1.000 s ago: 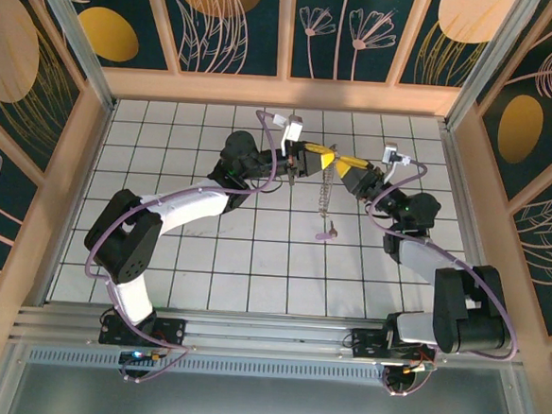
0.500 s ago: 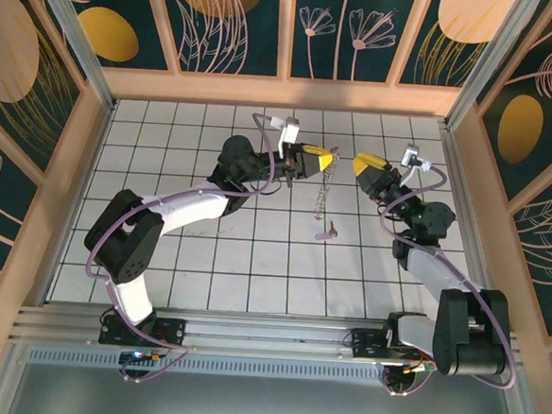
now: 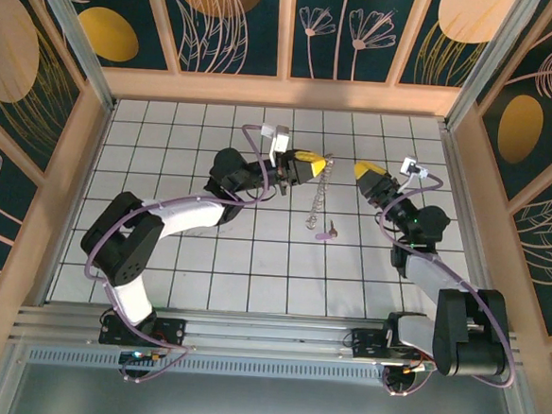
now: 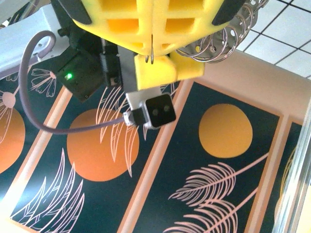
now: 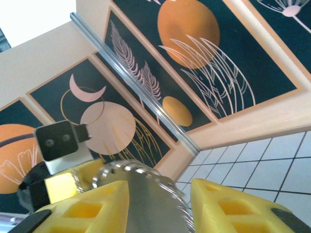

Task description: Put the keys on the keyring

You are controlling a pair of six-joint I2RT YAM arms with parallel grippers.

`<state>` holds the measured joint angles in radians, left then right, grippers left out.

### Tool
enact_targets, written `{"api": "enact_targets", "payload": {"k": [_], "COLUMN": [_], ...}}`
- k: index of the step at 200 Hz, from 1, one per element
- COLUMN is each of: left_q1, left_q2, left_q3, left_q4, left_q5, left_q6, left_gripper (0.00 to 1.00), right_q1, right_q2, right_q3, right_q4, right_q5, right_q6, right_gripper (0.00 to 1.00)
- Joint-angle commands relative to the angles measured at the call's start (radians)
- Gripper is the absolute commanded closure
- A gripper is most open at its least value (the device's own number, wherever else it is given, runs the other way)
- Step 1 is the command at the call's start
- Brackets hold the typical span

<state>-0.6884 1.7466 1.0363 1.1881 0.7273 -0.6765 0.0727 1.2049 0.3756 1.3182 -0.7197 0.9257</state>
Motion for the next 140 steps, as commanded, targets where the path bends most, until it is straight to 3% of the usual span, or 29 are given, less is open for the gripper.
{"api": "enact_targets", "payload": {"k": [1,140], "left_q1": [-0.003,-0.003], "left_q2": [-0.074,-0.101], "left_q3": [0.001,0.034], "left_q4": [0.103,0.161], "left_q5": [-0.032,-0.007], "left_q6": [0.064,0.156], "left_gripper": [1.0,1.0], "right_q1": [-0.006,0.011], "right_q2": [-0.01,0.077], "right_q3": [-0.033,-0.086], "right_q4": [0.002,0.033], "right_q5": [0.036,0.031], "right_q6": [-0.012,-0.041], "right_gripper": [0.61,0.62]}}
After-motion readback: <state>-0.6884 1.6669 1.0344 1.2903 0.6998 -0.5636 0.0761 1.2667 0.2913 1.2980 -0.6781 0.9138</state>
